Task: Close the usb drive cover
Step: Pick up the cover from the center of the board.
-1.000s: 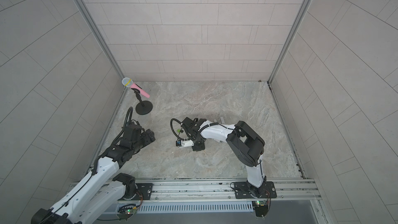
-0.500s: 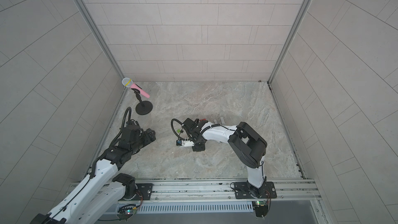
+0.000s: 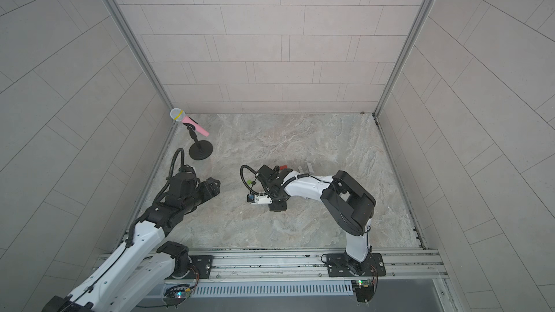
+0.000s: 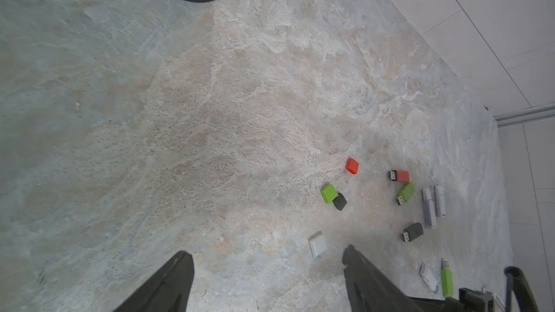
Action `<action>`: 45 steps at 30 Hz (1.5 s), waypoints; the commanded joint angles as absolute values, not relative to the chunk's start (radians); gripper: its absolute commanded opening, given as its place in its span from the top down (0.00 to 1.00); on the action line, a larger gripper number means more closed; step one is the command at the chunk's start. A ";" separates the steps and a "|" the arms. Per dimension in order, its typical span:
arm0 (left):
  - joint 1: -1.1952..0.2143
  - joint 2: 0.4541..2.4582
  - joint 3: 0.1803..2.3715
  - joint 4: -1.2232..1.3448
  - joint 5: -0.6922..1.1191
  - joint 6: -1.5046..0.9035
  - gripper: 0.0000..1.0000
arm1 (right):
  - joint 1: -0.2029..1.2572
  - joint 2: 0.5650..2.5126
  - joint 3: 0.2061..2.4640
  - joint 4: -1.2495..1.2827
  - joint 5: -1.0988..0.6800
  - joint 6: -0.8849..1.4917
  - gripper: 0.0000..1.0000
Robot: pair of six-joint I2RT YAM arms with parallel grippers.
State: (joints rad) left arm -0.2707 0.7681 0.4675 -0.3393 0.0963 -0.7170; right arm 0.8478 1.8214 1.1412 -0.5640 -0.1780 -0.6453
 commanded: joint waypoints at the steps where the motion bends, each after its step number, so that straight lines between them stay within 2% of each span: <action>1: -0.267 0.805 0.442 -0.228 0.229 -0.688 0.16 | 0.837 1.750 1.114 -0.524 -0.190 -0.600 0.81; 10: -0.272 0.942 0.417 0.024 0.549 -0.697 0.25 | 0.789 1.533 0.998 -0.392 -0.251 -0.507 0.81; 14: -0.294 1.010 0.441 0.076 0.629 -0.703 0.27 | 0.761 1.442 0.937 -0.338 -0.281 -0.482 0.80; 24: -0.490 1.232 0.548 0.226 0.789 -0.693 0.40 | 0.700 1.292 0.822 -0.253 -0.310 -0.410 0.80; 30: -0.569 1.331 0.580 0.398 0.849 -0.783 0.46 | 0.698 1.231 0.753 -0.164 -0.319 -0.384 0.80; 45: -0.622 1.437 0.630 0.457 0.871 -0.832 0.56 | 0.698 1.195 0.704 -0.066 -0.371 -0.362 0.79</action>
State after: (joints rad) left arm -0.6159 1.4273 0.6041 0.4015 0.8486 -0.8139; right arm 0.6994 1.2156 0.7116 -0.0948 -0.3511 -0.3832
